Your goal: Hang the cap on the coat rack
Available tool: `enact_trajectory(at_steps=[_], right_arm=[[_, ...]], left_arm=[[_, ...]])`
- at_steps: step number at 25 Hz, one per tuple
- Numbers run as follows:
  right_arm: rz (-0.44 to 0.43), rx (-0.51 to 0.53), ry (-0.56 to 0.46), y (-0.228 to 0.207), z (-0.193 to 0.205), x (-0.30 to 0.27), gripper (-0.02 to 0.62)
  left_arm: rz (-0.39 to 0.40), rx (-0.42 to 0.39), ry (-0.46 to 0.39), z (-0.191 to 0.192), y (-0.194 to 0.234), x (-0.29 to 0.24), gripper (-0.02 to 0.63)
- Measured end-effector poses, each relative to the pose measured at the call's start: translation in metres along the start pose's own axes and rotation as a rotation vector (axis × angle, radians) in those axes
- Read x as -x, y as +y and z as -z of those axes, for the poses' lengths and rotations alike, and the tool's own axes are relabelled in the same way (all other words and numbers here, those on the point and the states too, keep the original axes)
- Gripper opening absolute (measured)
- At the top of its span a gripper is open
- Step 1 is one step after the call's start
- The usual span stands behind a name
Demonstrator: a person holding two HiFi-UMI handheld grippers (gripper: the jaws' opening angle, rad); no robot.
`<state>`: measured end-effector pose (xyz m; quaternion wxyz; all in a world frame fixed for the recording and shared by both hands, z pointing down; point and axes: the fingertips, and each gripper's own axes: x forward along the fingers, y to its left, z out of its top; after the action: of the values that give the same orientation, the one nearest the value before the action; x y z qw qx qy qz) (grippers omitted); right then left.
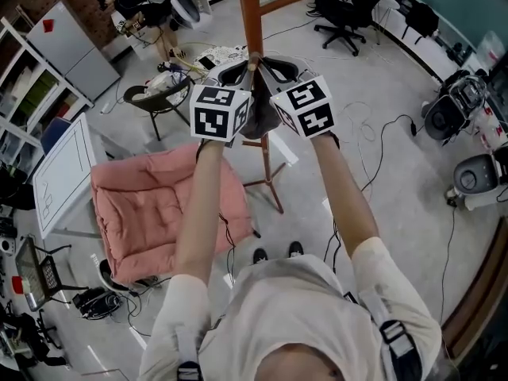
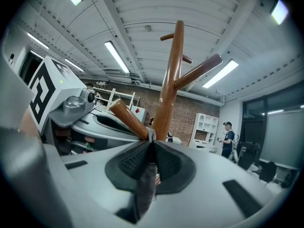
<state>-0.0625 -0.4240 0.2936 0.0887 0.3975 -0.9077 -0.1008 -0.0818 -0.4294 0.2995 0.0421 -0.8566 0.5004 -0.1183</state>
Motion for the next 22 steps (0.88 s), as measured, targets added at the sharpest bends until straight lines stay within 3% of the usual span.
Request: enact_trajectory(at_steps=[8, 11, 22], right_arm=[[0.022, -0.017, 0.000, 0.005, 0.007, 0.008, 0.089], [0.019, -0.051, -0.016, 0.005, 0.007, 0.013, 0.092], [-0.007, -0.078, 0.011, 0.024, 0.025, 0.034, 0.098]], left_arm=[[-0.032, 0.004, -0.017, 0.001, -0.005, 0.011, 0.027], [-0.041, 0.007, -0.025, -0.002, -0.005, 0.019, 0.066], [-0.063, 0.044, -0.037, 0.014, -0.012, 0.053, 0.066]])
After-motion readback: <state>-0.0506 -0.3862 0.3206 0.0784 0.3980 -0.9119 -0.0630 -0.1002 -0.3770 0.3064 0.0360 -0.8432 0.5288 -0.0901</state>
